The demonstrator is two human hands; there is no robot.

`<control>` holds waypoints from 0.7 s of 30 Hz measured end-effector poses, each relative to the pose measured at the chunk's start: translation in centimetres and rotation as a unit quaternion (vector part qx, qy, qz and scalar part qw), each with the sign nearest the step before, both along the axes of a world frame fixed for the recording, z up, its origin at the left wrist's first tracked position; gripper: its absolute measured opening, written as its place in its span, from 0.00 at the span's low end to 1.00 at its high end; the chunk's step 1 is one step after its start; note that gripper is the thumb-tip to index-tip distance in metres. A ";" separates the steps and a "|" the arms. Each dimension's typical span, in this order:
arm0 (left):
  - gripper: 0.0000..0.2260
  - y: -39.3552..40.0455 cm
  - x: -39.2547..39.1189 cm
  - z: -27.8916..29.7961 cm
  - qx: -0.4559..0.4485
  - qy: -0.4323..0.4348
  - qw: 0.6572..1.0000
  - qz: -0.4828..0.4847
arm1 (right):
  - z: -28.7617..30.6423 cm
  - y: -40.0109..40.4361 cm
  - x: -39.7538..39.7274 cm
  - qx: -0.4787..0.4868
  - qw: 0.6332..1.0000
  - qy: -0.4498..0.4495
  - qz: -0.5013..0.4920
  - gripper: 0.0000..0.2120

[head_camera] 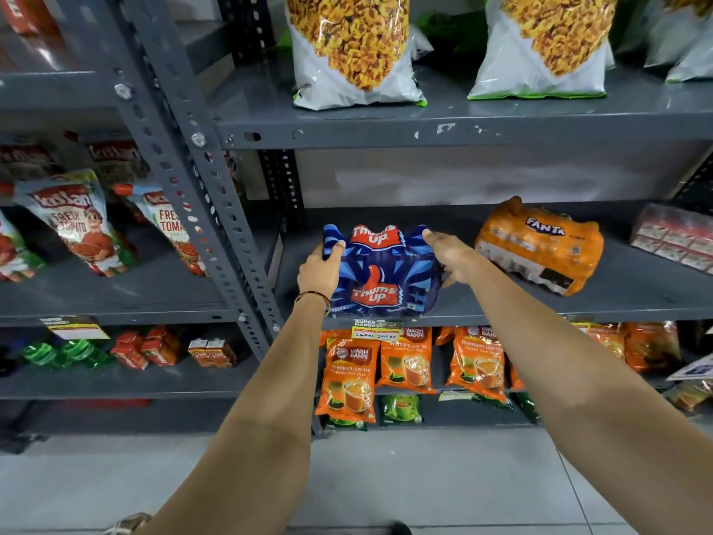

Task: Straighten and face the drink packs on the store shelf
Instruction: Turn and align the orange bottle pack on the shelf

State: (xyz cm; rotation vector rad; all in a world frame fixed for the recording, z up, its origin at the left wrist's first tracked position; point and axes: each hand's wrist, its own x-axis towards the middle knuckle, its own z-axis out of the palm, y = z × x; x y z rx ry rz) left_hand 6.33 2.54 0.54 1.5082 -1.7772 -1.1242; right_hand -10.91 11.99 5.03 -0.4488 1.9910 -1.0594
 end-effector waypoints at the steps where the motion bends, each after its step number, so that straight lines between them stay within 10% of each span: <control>1: 0.22 0.0 0.1 0.1 0.002 0.000 1.000 -0.005 | 0.0 0.0 0.1 -0.002 1.000 0.001 -0.002 0.21; 5: 0.26 -0.6 -0.2 0.0 0.009 -0.025 0.999 -0.022 | 0.0 0.2 0.2 -0.022 0.999 0.021 -0.024 0.25; 13: 0.28 1.3 -7.8 3.7 -0.292 -0.131 0.944 -0.074 | 0.7 5.1 -4.9 -0.077 0.967 0.169 -0.177 0.26; 21: 0.26 6.3 -23.8 3.7 -0.136 -0.049 0.964 -0.224 | 0.0 12.1 -16.4 -0.017 0.954 0.168 -0.247 0.27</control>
